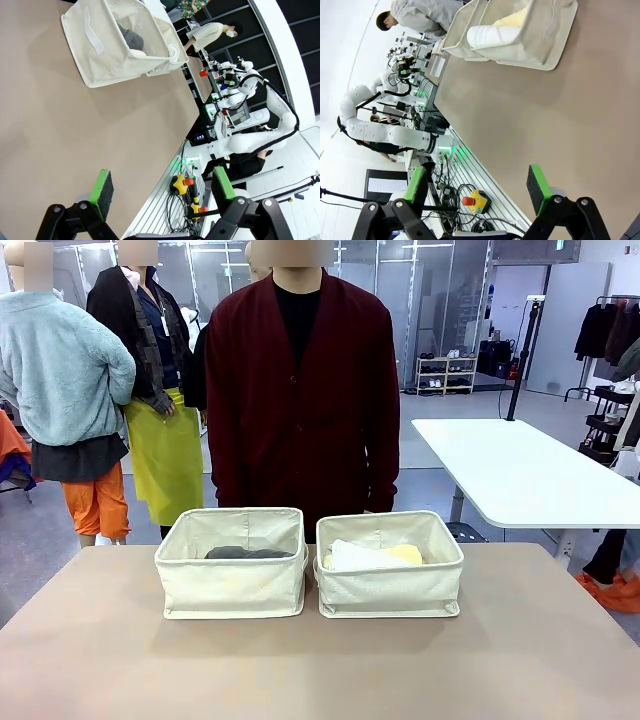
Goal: Divide the towels into two baskets.
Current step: Pick up one hotel-folded towel from the bottom of the table and place it in the Fabric basket indicated by the person.
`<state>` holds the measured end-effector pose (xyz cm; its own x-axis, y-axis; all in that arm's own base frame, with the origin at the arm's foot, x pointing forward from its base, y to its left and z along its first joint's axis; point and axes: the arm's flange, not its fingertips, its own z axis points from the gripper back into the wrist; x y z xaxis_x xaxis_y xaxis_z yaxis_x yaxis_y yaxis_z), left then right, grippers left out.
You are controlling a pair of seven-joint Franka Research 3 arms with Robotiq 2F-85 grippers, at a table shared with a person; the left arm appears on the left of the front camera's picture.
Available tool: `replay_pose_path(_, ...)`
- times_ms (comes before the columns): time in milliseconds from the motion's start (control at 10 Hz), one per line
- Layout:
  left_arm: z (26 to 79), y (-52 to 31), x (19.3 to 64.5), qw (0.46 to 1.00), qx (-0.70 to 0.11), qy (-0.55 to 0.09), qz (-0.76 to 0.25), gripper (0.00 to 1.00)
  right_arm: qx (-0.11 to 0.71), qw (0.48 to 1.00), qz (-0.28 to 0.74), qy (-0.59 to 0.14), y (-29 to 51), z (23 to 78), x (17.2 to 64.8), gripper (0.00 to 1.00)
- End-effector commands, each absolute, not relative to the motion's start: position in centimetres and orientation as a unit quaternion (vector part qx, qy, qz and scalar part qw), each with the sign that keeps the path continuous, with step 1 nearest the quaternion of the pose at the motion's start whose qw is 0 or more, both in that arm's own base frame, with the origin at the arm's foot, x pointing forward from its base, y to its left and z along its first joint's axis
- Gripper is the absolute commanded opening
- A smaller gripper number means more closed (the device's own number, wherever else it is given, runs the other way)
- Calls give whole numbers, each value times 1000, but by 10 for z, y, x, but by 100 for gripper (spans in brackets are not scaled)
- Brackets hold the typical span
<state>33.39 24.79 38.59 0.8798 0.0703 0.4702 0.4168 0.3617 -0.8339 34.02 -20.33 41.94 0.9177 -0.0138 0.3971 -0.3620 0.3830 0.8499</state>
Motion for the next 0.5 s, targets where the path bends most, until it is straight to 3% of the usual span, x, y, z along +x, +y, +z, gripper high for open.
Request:
replay_pose_path(0, 388, 246, 329, 794, -554, -225, -109, 100, 544, 814, 108, -172, -204, 420, 338, 100)
replay_pose_path(400, 388, 246, 329, 794, -554, -225, -109, 100, 544, 814, 108, -172, -204, 420, 338, 100)
